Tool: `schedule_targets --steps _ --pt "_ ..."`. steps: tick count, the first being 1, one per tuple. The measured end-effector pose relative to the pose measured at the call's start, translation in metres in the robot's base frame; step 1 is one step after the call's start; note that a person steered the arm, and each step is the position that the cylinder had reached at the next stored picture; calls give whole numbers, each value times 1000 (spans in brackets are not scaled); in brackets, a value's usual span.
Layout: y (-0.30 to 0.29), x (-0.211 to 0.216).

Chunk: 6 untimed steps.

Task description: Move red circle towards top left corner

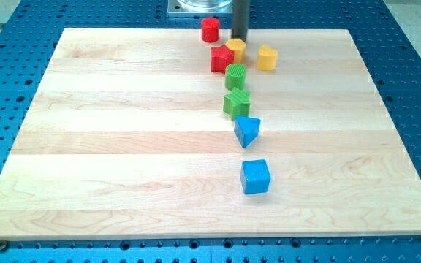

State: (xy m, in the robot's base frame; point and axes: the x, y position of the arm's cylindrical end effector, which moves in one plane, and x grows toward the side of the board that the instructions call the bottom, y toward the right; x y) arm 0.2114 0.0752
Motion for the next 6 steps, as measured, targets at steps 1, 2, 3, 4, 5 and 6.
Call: schedule_targets --steps 1,2,3,4,5,6 --pt "-35 -11" --pt "-90 -9" --pt "-143 19" --pt "-137 10" --pt "-103 -19" --pt "-114 -19"
